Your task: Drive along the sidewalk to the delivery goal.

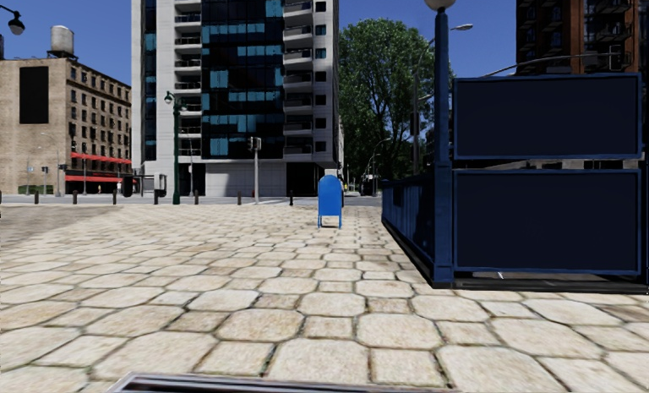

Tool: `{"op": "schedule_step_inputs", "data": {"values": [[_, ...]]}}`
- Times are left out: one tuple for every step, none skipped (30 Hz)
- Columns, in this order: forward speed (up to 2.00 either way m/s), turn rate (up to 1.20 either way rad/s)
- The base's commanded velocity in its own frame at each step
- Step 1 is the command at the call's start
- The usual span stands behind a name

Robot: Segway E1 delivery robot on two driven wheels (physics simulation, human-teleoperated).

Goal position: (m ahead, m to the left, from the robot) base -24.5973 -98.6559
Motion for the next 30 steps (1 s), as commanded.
{"op": "schedule_step_inputs", "data": {"values": [[2.00, 0.00], [2.00, 0.00], [2.00, 0.00], [2.00, 0.00], [2.00, 0.00], [2.00, 0.00], [2.00, 0.00], [2.00, 0.00], [2.00, 0.00], [2.00, 0.00], [2.00, 0.00], [2.00, 0.00], [2.00, 0.00], [2.00, 0.00], [2.00, 0.00], [2.00, 0.00], [2.00, 0.00], [2.00, 0.00], [2.00, 0.00], [2.00, 0.00], [2.00, 0.00], [2.00, 0.00], [2.00, 0.00], [2.00, -0.17], [2.00, -0.17], [2.00, -0.34], [2.00, -0.39], [2.00, 0.00], [2.00, 0.00], [2.00, 0.00]]}}
